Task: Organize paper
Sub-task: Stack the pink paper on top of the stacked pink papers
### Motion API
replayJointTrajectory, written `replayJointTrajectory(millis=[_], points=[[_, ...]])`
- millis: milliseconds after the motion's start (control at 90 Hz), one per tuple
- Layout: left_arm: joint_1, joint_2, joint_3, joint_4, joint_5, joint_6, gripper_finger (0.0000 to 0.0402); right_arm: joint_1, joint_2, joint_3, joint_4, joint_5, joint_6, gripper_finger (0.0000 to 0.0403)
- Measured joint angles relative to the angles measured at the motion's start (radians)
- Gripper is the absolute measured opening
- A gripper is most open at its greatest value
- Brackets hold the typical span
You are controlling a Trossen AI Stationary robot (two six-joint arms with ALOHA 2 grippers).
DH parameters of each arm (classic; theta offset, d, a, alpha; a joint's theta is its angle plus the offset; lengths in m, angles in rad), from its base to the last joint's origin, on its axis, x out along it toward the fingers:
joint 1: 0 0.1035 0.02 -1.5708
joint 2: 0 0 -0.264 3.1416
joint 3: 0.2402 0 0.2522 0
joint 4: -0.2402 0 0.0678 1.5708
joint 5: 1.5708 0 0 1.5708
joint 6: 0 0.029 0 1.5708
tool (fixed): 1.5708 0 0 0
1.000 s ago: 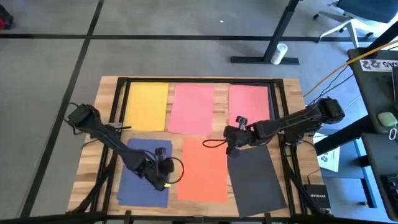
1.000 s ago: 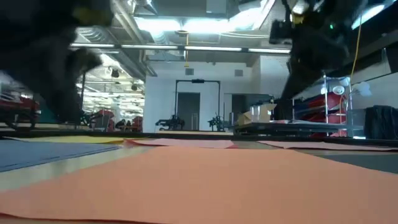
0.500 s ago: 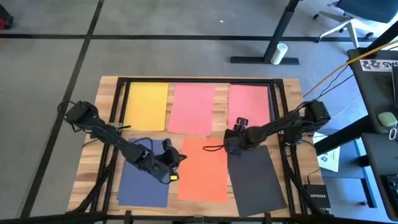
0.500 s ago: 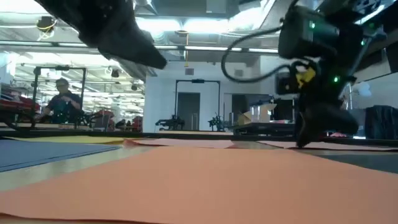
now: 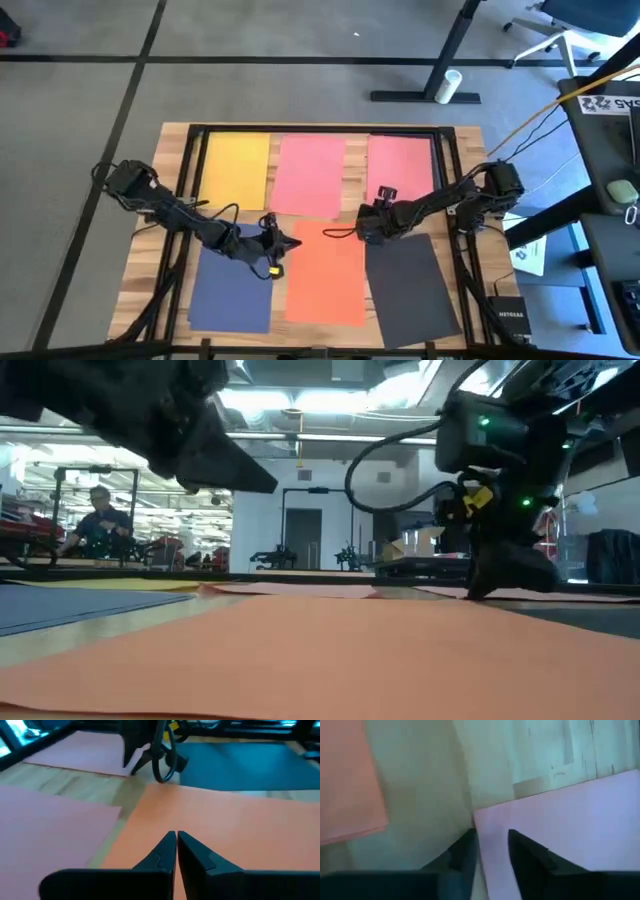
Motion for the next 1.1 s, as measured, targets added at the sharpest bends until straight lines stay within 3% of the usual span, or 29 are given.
replayJointTrajectory(millis=[122, 400, 567, 733, 1100], points=[[0.025, -0.001, 0.000, 0.008, 0.000, 0.036, 0.0000, -0.031, 0.003, -0.001, 0.017, -0.025, -0.037, 0.0008], [0.053, -0.006, 0.000, 0.015, 0.000, 0.076, 0.0000, -0.013, -0.034, 0.062, -0.043, -0.063, -0.046, 0.0002], [0.050, -0.006, 0.001, 0.032, 0.074, 0.059, 0.0000, -0.012, -0.069, 0.145, -0.045, -0.138, -0.049, 0.0000], [0.033, -0.006, -0.005, 0.037, 0.079, 0.039, 0.0000, -0.014, -0.072, 0.235, -0.003, -0.221, -0.097, 0.0000], [0.010, -0.006, -0.243, 0.450, 0.077, -0.070, 0.0000, -0.046, -0.063, 0.351, 0.112, -0.312, -0.175, 0.0000]])
